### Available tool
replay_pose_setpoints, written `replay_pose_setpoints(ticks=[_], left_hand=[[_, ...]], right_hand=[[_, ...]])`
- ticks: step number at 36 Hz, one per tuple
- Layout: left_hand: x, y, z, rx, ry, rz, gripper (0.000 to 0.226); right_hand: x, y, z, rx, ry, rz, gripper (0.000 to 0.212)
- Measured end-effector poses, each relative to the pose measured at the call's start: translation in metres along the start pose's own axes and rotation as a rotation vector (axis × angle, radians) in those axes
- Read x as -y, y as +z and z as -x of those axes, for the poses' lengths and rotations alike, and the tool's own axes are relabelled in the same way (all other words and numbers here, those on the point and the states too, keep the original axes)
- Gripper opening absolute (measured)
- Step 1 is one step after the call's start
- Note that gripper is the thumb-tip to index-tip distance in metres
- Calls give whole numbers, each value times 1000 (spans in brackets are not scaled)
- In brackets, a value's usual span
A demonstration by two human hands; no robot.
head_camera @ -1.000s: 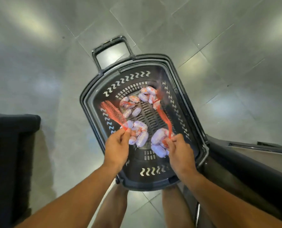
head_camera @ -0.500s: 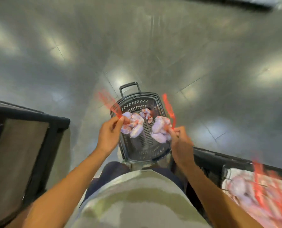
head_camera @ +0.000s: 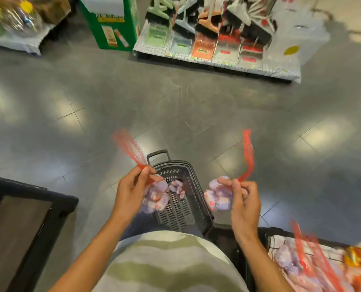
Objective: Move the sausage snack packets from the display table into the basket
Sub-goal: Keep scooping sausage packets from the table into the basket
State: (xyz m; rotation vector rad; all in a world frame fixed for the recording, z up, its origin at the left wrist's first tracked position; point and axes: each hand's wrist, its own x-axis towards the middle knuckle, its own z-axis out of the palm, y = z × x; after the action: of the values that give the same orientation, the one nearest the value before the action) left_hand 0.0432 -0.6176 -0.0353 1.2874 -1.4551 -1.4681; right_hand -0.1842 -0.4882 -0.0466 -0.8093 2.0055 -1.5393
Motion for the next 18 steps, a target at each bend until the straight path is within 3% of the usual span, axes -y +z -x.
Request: replay_pose_setpoints(ticks=[6, 12, 18], left_hand=[[4, -20, -17, 206, -24, 60, 29], [6, -28, -39, 429, -12, -51, 39], [7, -1, -35, 669, 54, -201, 24]], right_hand=[[11, 2, 28, -228, 59, -63, 17], [21, 12, 87, -424, 162, -41, 18], [21, 16, 156, -597, 358, -75, 14]])
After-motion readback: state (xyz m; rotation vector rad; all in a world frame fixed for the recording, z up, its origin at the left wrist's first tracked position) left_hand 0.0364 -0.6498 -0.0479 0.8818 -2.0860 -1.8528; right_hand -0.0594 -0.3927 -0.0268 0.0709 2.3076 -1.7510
